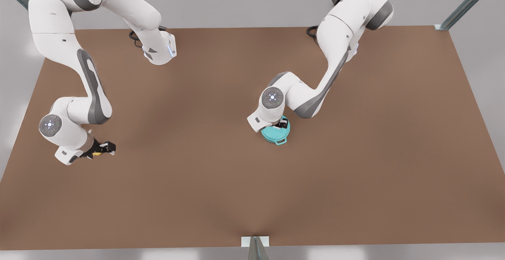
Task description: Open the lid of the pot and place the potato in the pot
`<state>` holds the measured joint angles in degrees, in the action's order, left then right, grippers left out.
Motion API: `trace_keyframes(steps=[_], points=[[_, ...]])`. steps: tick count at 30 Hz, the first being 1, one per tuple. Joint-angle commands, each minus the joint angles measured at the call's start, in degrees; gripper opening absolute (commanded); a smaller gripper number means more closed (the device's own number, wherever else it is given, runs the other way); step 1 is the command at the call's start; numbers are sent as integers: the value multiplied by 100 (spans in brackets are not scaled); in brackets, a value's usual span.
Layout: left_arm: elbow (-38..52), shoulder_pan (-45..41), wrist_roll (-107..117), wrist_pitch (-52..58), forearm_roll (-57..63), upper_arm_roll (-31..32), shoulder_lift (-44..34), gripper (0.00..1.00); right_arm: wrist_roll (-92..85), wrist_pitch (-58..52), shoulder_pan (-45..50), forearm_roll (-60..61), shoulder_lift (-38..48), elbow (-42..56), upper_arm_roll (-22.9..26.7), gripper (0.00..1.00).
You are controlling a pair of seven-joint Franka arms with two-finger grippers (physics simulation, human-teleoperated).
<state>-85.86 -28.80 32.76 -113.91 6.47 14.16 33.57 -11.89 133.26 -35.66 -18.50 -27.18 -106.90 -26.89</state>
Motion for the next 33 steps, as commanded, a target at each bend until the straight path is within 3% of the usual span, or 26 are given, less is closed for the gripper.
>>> trace_keyframes(steps=[1, 4, 6, 9, 22, 24, 25, 27, 30, 33], points=[[-237, 68, 3254, -1116, 83, -10, -79, 100, -1562, 183, -116, -197, -287, 248, -61, 100], [-756, 41, 3219, -1458, 583, -1, -88, 100, -1571, 192, -292, -681, -525, 293, -141, 100], [-1424, 41, 3227, -2083, 742, 8, -290, 100, -1553, 324, -713, -1129, -824, 231, -465, 100], [-1574, -11, 3227, -2091, 742, 26, -325, 100, -1544, 332, -1179, -1595, -1175, 231, -809, 100], [-1969, -3, 3280, -2355, 1041, 17, -211, 100, -1500, 754, -2164, -2553, -1536, -296, -1187, 100], [-1969, -3, 3254, -2355, 1041, 17, -202, 57, -1465, 754, -2182, -2667, -1553, -384, -1187, 100], [-1969, 6, 3245, -2355, 1041, 17, -202, 50, -1465, 754, -2252, -2676, -1553, -410, -1187, 100], [-1961, 15, 3219, -2346, 1041, 8, -211, 43, -1465, 746, -2480, -2825, -1544, -498, -1257, 100], [-1855, 41, 3166, -2276, 1041, -1, -255, 42, -1316, 728, -2744, -2825, -1544, -498, -1380, 100], [-950, 454, 2999, -1556, 1014, -18, -229, 42, -1140, 746, -2762, -2825, -1544, -639, -1468, 100]])
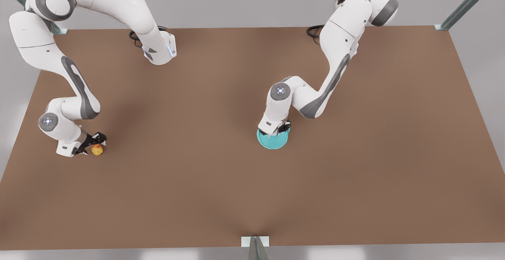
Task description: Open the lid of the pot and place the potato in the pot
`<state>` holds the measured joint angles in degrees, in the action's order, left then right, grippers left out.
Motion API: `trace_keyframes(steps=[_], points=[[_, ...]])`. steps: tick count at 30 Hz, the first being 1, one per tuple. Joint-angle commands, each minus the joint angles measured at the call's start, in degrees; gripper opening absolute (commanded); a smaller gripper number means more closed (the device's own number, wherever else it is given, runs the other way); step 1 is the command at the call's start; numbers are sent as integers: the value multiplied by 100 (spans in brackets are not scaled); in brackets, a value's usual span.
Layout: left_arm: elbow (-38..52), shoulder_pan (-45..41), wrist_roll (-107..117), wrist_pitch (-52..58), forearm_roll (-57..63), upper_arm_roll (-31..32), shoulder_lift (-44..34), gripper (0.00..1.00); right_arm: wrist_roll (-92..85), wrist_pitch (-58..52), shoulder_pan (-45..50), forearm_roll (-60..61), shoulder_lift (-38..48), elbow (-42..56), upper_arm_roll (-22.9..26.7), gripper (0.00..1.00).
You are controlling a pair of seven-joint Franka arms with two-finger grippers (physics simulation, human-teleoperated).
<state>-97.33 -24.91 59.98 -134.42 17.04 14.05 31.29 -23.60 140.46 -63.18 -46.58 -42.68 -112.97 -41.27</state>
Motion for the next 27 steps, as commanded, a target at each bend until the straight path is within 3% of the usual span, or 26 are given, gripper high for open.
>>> trace_keyframes(steps=[1, 3, 6, 11, 12, 13, 15, 17, 18, 19, 20, 22, 23, 27], points=[[364, 539, 85, 495, -78, -7, 70, 42, 57, 34, -10, -18, 6, -49, -30, 100], [1014, 1172, -601, 425, -61, -7, 869, 42, 75, 95, 51, -18, 6, -58, -48, 99], [2112, 1357, -716, 329, -61, -25, 1889, 42, 75, 130, 16, -18, 6, -84, -48, 99], [2377, 1427, -962, 21, -52, -78, 2259, 48, 40, 148, -36, -53, -38, -67, -48, 95], [2377, 1427, -1111, -41, -52, -95, 2268, 89, 57, 218, -36, -106, -91, -67, -48, 95], [2377, 1471, -1277, -15, -52, -104, 2241, 100, 66, 245, -45, -106, -126, -67, -48, 95], [2377, 1901, -3886, 1162, -78, -51, 1855, 100, 66, 253, -36, -106, -126, -67, -39, 94], [2368, 2621, -4732, 2935, -770, 326, 557, 100, 66, 253, -45, -106, -126, -67, -39, 93], [2263, 2868, -5047, 4585, -1316, 327, -384, 100, 66, 253, -54, -106, -126, -67, -39, 93], [356, 3246, -5294, 3588, -1562, 327, -1970, 100, 57, 253, -63, -106, -126, -67, -39, 93], [-85, 3238, -5541, 3473, -1678, 326, -2400, 100, 49, 253, -72, -106, -126, -67, -39, 93], [196, 3264, -5628, 3439, -1309, 309, -2232, 100, 22, 253, -168, -115, -126, -76, -48, 90], [593, 3264, -5576, 4537, -1335, 318, -2276, 100, 22, 253, -168, -115, -126, -76, -48, 84], [1041, 3334, -5585, 4652, -1476, 450, -2285, 100, 22, 253, -168, -115, -126, -76, -48, 69]])
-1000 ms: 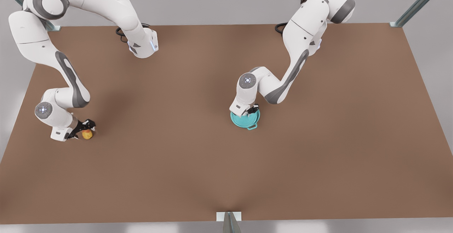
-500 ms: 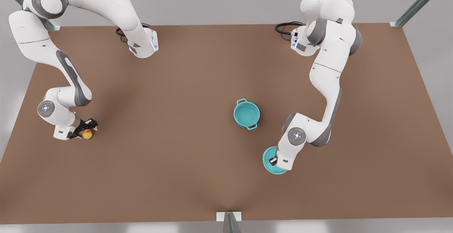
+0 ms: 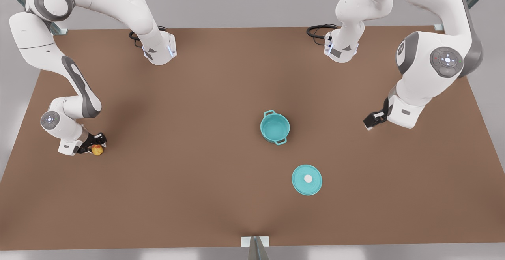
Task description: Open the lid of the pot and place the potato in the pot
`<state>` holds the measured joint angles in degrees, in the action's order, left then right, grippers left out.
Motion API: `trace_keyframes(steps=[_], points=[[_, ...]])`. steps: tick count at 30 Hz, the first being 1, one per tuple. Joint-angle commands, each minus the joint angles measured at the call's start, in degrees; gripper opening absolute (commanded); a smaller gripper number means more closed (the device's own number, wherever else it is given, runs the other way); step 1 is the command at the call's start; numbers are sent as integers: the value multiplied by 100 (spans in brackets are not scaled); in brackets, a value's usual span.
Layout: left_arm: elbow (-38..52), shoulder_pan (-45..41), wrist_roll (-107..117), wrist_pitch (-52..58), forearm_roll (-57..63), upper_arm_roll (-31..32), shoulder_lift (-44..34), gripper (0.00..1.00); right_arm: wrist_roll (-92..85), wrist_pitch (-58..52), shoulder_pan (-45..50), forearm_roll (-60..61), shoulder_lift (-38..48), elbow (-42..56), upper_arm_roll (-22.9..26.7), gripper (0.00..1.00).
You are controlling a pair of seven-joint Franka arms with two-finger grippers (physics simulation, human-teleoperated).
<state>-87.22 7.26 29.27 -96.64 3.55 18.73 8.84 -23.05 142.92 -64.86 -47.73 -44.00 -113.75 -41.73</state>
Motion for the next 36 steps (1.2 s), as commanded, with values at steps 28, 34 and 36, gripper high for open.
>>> trace_keyframes(steps=[28, 34, 36], points=[[259, 654, -2197, -364, -65, 26, 391, 100, 1847, -1512, 2056, 2936, 2062, 107, -591, 50], [267, 672, -2180, -197, -118, 25, 373, 100, 4563, -2172, 4068, 3780, 2097, 687, -494, 51], [267, 663, -2180, -74, -109, 43, 364, 100, 5266, -2242, 4868, 3824, 2009, 986, -195, 51]])
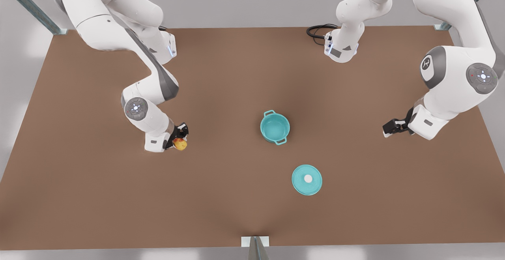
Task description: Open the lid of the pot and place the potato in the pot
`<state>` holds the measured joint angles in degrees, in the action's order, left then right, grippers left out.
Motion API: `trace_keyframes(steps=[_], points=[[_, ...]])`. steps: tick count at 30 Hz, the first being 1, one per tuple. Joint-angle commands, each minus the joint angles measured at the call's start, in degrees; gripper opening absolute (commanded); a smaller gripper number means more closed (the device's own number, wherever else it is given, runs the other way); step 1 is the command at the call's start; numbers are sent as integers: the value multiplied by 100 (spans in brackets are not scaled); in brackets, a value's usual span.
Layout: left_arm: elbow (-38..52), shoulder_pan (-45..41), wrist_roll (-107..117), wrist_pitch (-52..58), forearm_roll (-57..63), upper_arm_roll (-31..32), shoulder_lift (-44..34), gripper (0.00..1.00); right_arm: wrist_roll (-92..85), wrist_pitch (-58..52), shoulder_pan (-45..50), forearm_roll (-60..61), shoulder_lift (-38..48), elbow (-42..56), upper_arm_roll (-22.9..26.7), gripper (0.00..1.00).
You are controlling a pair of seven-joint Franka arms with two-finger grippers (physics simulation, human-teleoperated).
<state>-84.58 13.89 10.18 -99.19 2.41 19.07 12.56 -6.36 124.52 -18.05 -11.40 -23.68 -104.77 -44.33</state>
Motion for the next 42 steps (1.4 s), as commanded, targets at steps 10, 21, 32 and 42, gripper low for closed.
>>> trace_keyframes(steps=[10, 21, 32, 42], points=[[3, 0, -280, 190, 22, 9, -8, 100, 4389, -464, 5680, 2722, -1358, 2601, 4090, 51], [3, 0, -271, 199, 5, 18, -8, 100, 4995, -244, 7193, 3276, -2711, 3832, 5224, 51], [3, 0, -280, 199, -13, 9, 1, 100, 4706, -1360, 7070, 3206, -1825, 3472, 6146, 100], [-6, -9, -280, 199, -22, 18, 1, 100, -269, -956, 5681, 1641, 1322, -580, 8916, 100]])
